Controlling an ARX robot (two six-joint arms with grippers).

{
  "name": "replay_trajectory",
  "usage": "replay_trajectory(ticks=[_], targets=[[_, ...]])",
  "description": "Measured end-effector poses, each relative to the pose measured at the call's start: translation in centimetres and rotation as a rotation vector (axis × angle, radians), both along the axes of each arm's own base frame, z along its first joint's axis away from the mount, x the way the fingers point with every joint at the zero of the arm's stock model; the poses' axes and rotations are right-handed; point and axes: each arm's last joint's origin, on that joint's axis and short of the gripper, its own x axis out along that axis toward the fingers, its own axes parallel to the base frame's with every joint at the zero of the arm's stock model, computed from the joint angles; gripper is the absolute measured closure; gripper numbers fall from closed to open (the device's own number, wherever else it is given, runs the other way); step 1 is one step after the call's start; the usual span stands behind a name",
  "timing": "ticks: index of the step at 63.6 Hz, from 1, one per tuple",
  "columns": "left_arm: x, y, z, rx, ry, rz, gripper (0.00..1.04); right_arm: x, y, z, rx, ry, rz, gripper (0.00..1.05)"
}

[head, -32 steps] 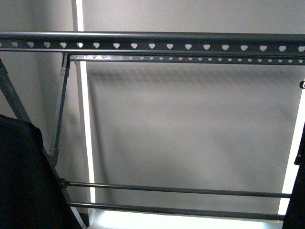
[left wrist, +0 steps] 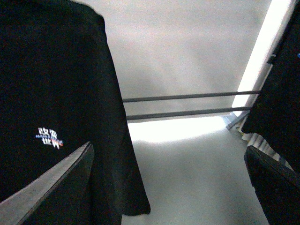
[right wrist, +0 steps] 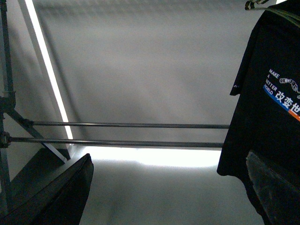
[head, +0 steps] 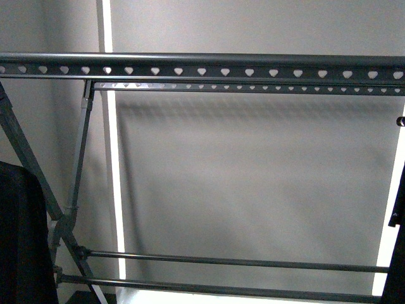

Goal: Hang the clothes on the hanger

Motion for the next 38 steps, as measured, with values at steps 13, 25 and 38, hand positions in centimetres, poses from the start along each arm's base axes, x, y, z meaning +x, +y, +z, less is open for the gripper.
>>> replay_trajectory(ticks=[13, 25, 38], targets=[[6.8, -1.7, 6.9, -0.144, -0.006, 0.356, 0.07, 0.0, 0.0, 0.0, 0.0, 0.0, -0.001, 0.07], [15.5, -2.8, 10.0, -0.304, 0.024, 0.725, 0.07, 0.0, 0.0, 0.0, 0.0, 0.0, -0.002, 0.07], [21.6, -3.4, 9.3, -0.421, 0.086, 0.883, 0.07, 0.0, 0.0, 0.0, 0.0, 0.0, -0.001, 0.07]])
